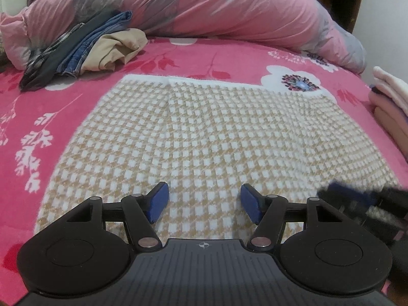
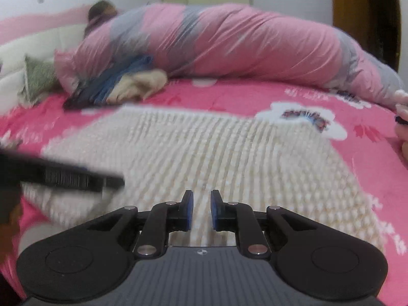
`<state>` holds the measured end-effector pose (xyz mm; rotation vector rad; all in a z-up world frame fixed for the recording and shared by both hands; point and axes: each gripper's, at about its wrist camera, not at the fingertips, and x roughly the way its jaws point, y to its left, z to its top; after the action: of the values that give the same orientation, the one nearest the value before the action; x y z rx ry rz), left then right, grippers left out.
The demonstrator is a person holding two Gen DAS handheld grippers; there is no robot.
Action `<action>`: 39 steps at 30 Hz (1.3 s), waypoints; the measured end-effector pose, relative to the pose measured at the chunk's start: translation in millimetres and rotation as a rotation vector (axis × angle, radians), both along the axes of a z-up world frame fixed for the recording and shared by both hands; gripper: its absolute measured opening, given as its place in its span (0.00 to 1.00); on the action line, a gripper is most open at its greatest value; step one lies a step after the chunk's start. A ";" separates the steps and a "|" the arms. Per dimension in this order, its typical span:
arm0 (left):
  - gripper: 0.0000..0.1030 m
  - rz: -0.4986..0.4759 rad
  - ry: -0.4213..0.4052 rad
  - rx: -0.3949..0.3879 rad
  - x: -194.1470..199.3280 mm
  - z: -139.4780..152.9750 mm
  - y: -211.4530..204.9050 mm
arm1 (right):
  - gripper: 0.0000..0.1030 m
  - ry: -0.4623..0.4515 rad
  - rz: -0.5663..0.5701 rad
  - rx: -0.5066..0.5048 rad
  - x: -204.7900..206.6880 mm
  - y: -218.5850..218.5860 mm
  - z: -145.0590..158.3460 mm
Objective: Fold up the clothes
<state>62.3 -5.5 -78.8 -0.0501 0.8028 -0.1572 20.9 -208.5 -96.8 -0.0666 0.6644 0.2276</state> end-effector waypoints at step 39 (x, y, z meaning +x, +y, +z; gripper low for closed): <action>0.64 -0.012 -0.204 0.067 -39.1 17.4 -21.9 | 0.16 -0.042 -0.221 0.018 -21.0 -49.6 -24.7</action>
<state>23.1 -27.4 -61.4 0.0339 0.6043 -0.1442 -0.1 -258.1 -121.5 0.0198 0.6224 0.0197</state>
